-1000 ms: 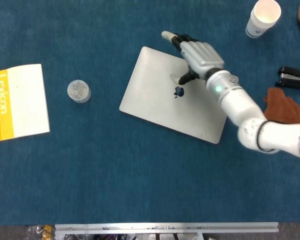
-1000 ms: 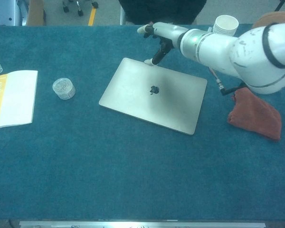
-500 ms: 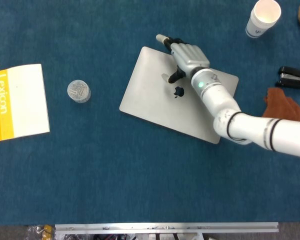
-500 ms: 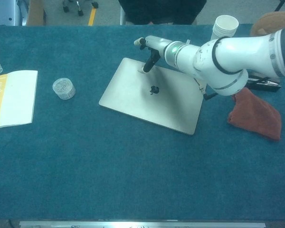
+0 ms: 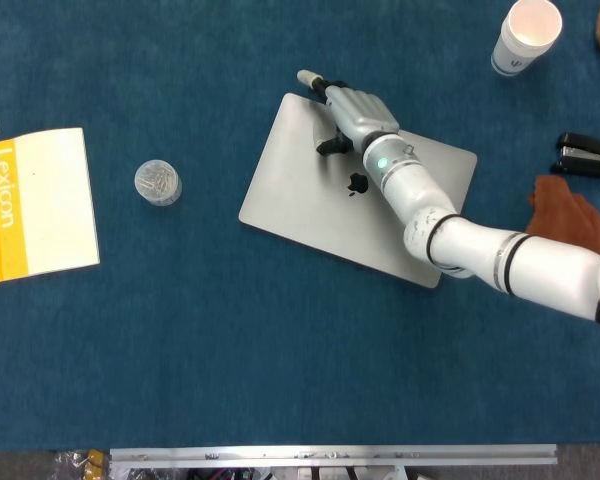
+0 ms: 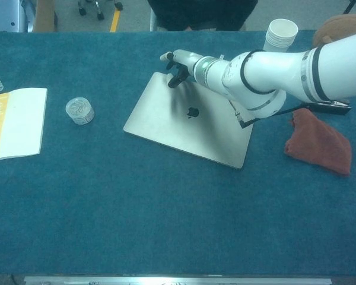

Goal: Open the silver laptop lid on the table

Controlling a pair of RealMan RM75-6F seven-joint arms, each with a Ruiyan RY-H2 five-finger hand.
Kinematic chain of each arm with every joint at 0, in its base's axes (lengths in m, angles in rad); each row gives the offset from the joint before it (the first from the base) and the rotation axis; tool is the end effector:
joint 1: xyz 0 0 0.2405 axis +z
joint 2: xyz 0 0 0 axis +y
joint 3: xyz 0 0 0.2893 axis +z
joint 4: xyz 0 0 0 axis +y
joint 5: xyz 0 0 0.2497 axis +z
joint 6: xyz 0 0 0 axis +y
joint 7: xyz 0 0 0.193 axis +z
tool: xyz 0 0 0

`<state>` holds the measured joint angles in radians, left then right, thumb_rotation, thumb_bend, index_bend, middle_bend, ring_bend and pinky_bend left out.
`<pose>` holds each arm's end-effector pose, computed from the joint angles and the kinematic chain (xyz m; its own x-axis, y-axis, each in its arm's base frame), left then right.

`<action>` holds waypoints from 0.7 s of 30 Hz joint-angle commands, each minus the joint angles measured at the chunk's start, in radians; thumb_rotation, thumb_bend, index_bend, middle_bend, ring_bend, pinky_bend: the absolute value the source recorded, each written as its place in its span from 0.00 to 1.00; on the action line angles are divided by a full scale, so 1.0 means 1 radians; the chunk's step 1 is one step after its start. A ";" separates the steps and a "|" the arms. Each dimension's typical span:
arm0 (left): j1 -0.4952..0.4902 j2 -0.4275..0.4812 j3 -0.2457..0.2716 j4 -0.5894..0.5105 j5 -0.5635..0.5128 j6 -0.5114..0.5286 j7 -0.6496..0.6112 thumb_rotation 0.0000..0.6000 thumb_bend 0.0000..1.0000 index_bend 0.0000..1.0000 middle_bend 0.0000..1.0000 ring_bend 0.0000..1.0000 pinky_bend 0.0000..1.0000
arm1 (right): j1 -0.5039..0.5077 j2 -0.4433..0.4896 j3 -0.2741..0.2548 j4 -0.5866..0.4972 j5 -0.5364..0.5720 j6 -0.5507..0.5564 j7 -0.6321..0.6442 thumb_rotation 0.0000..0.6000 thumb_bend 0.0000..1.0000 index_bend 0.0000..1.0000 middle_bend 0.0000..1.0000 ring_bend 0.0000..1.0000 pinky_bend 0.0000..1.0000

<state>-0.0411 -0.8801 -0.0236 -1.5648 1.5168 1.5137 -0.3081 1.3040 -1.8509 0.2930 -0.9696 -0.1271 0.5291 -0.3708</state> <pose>-0.3868 0.2146 0.2351 0.3767 0.0000 0.9263 0.9261 0.0236 -0.3766 -0.0414 -0.5127 -0.1888 0.0433 -0.6261 0.7786 -0.9988 -0.0106 0.0471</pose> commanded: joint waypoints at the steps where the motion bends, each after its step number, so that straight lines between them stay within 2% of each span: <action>1: -0.001 -0.001 0.000 0.001 0.000 -0.001 0.000 1.00 0.38 0.08 0.06 0.00 0.07 | 0.003 -0.009 -0.002 0.016 0.005 -0.009 0.005 1.00 0.66 0.00 0.14 0.07 0.12; 12: -0.004 -0.005 -0.003 0.006 -0.004 -0.009 0.004 1.00 0.38 0.08 0.06 0.00 0.07 | 0.028 -0.043 -0.004 0.087 0.023 -0.063 0.032 1.00 0.69 0.00 0.15 0.07 0.12; 21: -0.003 -0.007 -0.005 0.017 -0.007 -0.007 -0.003 1.00 0.38 0.08 0.06 0.00 0.07 | 0.046 -0.059 -0.004 0.101 0.010 -0.075 0.051 1.00 0.72 0.00 0.20 0.12 0.14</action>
<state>-0.0441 -0.8873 -0.0280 -1.5481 1.5102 1.5062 -0.3113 1.3495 -1.9091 0.2896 -0.8687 -0.1168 0.4546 -0.3199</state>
